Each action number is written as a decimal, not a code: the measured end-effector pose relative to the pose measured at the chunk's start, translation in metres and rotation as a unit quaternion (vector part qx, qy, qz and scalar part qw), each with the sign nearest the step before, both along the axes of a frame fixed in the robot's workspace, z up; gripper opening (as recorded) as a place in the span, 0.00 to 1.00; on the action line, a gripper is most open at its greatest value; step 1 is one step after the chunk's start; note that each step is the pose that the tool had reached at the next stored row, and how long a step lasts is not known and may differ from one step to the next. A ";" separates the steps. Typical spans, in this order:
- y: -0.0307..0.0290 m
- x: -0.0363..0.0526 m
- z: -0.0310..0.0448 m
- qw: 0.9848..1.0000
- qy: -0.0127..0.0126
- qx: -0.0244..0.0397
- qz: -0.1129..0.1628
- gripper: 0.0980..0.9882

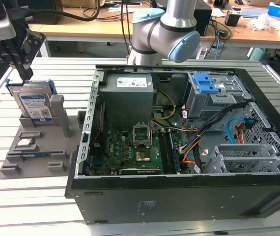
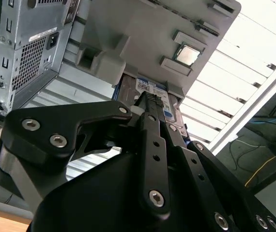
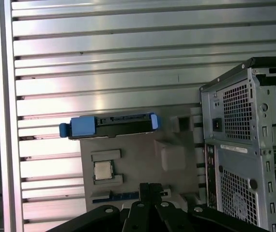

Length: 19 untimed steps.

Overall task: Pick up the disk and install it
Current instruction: 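Reach for the disk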

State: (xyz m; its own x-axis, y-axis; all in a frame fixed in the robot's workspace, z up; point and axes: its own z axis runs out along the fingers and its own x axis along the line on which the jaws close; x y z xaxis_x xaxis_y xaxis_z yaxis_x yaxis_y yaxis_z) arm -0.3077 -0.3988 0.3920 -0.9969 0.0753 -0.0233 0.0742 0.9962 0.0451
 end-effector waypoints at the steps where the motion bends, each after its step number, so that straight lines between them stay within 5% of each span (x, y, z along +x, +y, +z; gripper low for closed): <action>1: 0.0000 -0.0012 0.0000 1.000 0.000 0.000 0.000 0.01; 19: 0.0029 -0.0354 -0.0008 1.000 0.000 0.000 0.000 0.01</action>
State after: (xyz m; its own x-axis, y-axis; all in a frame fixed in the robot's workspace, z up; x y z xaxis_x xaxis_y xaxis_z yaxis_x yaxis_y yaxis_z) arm -0.3431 -0.3960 0.3912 -0.9969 0.0752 -0.0233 0.0741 0.9962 0.0451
